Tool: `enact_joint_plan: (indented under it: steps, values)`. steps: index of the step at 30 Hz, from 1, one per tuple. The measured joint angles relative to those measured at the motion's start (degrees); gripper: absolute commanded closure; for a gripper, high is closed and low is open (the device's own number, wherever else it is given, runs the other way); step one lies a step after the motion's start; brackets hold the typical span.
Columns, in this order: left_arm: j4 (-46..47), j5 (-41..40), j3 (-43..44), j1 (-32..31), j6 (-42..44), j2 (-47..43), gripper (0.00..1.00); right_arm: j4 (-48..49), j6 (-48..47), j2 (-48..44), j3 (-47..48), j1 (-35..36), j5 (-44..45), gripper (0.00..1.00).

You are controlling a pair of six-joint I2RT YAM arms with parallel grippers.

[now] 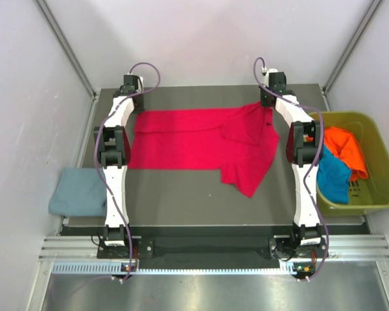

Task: Fold and stack the t-shirts
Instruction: Fold the tshirt

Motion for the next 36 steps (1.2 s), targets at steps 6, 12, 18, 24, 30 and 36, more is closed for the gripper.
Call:
enact_joint_plan:
  steps: [6, 12, 18, 24, 30, 36]
  values:
    - [0.7, -0.9, 0.0, -0.3, 0.3, 0.2, 1.0, 1.0, -0.2, 1.5, 1.4, 0.1, 0.0, 1.0]
    - [0.9, -2.4, 0.0, -0.5, 0.6, 0.2, 0.68, 1.0, -0.5, 1.5, 1.3, 0.1, 0.5, 0.68]
    - [0.5, -6.0, 0.0, -0.3, 0.5, -0.6, 0.38, 0.3, -0.9, -1.6, -3.5, -0.6, 1.6, 0.55]
    - [-2.0, -4.6, -8.1, -0.3, 0.2, -10.6, 0.36, -2.4, -3.0, -16.5, -16.2, -1.2, -0.7, 0.48]
    - [-5.0, 0.0, -26.8, -0.3, -3.0, -33.9, 0.35, -1.2, -8.5, -37.5, -31.9, -1.1, -10.3, 0.36]
    - [-7.7, 6.0, -43.5, -0.3, -8.4, -50.5, 0.39, -5.2, -19.3, -48.4, -46.1, 2.3, -21.3, 0.39]
